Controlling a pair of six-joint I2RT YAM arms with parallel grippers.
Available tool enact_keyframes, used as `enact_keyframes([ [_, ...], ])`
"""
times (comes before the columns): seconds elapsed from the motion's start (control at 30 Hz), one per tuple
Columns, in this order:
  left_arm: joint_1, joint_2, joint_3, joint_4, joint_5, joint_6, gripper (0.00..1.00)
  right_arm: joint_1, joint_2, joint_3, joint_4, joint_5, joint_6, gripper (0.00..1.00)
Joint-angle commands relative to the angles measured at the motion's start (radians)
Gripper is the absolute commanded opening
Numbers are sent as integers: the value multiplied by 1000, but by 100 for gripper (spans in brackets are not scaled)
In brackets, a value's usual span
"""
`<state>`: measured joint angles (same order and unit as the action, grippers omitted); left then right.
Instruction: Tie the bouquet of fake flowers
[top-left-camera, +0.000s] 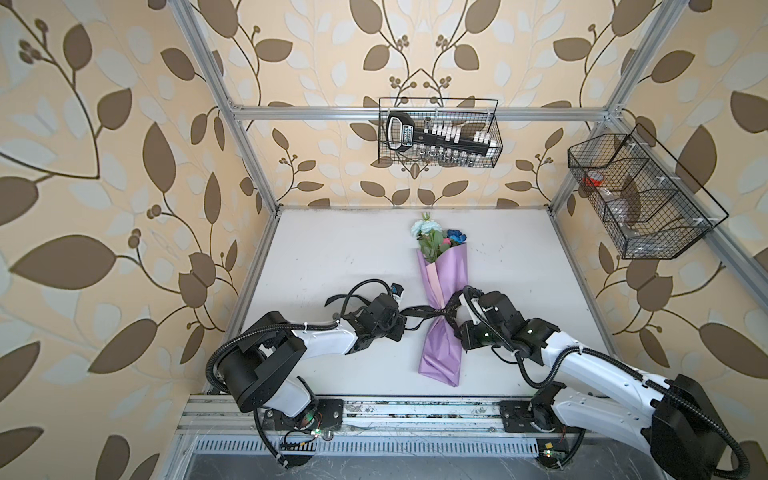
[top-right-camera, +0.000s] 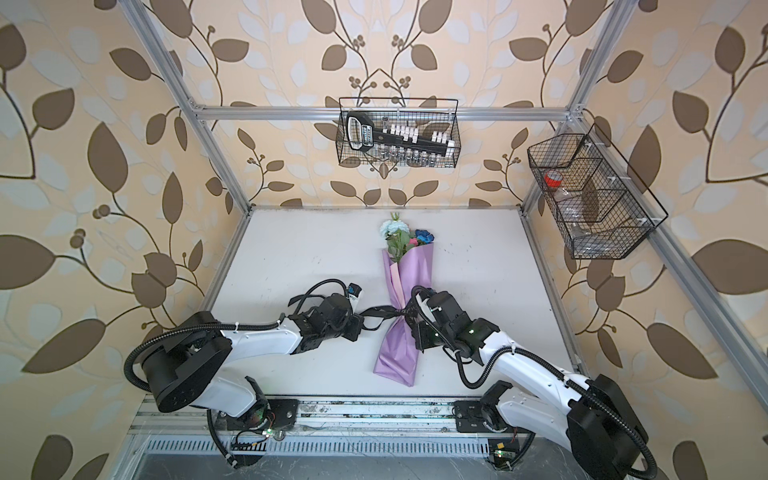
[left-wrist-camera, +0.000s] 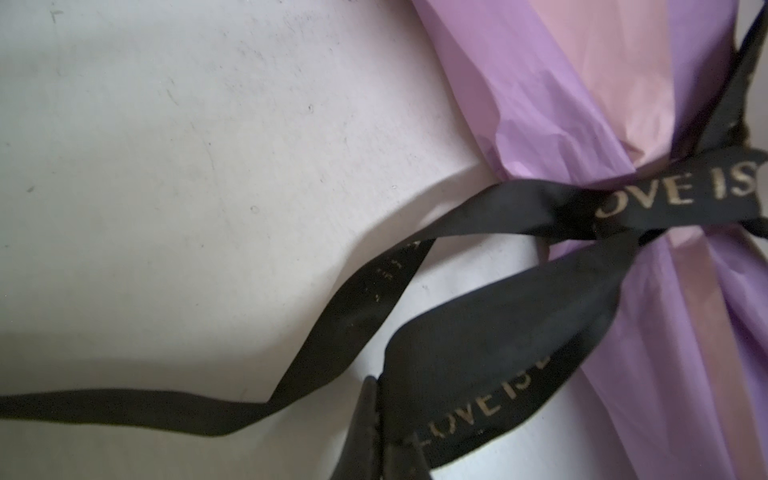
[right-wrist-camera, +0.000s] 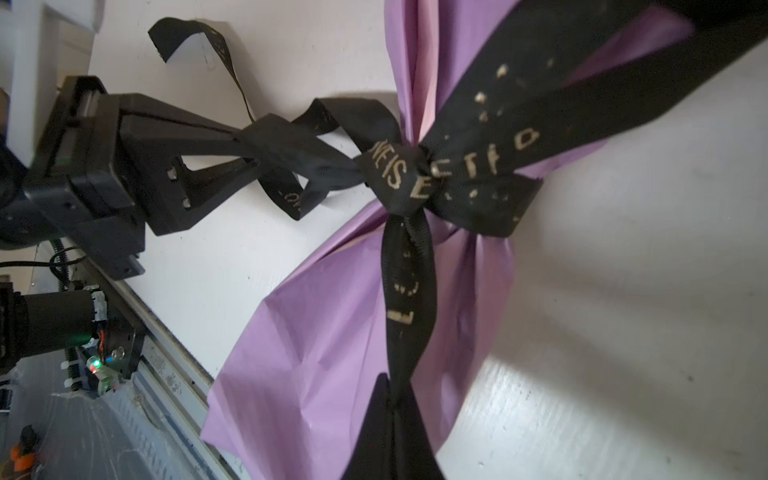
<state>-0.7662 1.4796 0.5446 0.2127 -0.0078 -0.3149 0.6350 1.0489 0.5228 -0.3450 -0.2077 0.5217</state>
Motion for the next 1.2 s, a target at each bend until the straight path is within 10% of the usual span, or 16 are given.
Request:
enact_keyframes([
  [0.0,1,-15,26,25,-8,-7,0,5,-17,-25,-69,-45,12,1],
  [1.17,1,0,34,32,-17,-15,0,6,-18,86,-359,-48,108,3],
])
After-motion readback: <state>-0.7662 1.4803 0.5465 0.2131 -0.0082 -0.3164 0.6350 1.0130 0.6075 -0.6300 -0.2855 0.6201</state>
